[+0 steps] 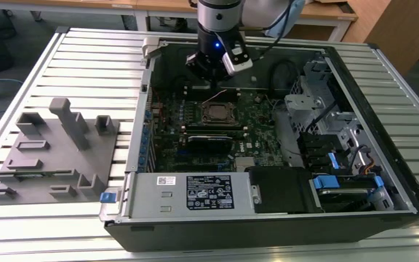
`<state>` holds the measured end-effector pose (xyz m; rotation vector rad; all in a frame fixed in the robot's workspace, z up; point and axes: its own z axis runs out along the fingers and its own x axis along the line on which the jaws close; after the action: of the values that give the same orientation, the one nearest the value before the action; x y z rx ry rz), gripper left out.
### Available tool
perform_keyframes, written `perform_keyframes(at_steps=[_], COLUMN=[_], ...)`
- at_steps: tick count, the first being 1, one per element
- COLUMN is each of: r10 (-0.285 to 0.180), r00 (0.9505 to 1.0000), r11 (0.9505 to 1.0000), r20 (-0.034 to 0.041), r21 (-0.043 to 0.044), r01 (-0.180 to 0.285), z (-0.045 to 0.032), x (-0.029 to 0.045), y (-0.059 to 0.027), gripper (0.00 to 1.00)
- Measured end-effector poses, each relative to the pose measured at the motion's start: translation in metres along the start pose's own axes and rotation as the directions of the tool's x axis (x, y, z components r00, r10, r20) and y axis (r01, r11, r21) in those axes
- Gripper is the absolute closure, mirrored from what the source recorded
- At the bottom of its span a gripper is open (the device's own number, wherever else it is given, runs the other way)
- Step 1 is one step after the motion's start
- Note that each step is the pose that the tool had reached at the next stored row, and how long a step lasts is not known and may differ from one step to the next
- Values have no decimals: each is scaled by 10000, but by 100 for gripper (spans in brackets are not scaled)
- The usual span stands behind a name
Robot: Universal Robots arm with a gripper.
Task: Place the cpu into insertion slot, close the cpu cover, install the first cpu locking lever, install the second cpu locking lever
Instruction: 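Install the first cpu locking lever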
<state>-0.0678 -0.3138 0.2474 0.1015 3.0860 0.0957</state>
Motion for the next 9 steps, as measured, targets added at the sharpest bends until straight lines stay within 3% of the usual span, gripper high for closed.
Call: perform_keyframes(at_steps=[1,3,6,7,9], r10=[1,6,2,-1,1], r00=[10000,10000,10000,10000,10000], r11=[10000,9999,9991,9988,9988], r20=[0,-6,19,29,35], r21=[-15,-125,-426,-483,-499], r01=[-1,-6,-1,2,1], z=[7,12,14,15,24], x=[-5,-5,-5,-5,-5], y=[0,-1,-1,-1,-1], gripper=[90,90,90,90,90])
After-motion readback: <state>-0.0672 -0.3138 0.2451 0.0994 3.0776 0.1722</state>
